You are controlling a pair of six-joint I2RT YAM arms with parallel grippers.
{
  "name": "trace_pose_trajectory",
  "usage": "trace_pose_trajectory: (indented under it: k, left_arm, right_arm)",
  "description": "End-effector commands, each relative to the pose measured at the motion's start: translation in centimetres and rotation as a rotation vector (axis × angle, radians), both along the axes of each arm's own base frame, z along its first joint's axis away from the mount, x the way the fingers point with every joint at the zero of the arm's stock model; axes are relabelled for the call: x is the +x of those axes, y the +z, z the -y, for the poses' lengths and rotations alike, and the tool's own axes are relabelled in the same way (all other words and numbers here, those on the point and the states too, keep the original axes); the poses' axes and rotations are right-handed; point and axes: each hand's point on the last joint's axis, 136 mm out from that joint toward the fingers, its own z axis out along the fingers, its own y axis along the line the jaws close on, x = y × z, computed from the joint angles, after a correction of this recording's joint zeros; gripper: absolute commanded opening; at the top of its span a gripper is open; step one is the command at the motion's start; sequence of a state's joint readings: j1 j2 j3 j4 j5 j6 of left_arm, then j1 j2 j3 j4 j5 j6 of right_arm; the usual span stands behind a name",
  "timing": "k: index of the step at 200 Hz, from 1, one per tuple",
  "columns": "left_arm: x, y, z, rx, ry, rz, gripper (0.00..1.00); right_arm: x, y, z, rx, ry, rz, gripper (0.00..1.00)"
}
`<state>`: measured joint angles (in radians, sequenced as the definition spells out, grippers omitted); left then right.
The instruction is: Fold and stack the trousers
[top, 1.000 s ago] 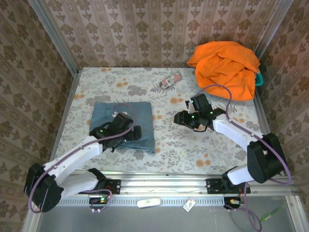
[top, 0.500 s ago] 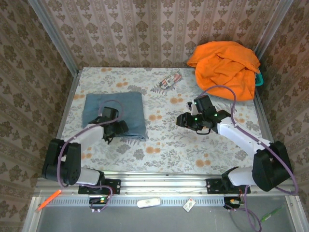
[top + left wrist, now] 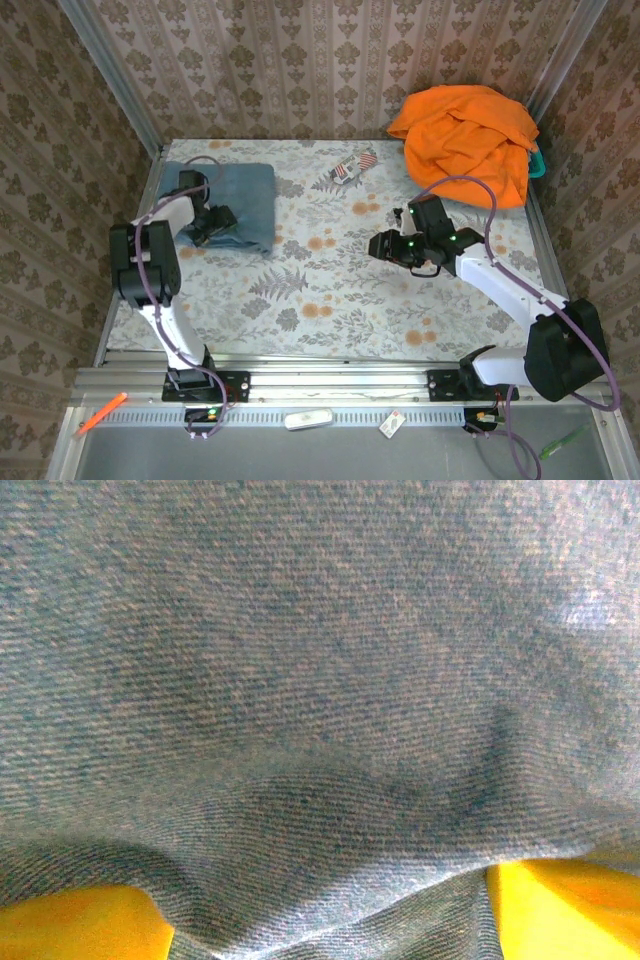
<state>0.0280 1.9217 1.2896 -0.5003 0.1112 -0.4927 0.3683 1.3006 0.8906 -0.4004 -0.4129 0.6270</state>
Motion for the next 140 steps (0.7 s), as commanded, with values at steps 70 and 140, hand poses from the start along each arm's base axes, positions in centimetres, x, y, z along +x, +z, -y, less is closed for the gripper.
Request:
trace_pose_trajectory:
  k: [70, 140]
  left_arm:
    - [8.1, -0.7, -3.1, 0.102, -0.092, -0.105, 0.79]
    - [11.6, 0.5, -1.0, 0.035, -0.102, -0.026, 0.82]
  right_arm:
    - [0.7, 2.6, 1.5, 0.056, -0.005, 0.073, 0.48]
    - [0.5, 3.6, 3.1, 0.021, -0.027, 0.074, 0.48]
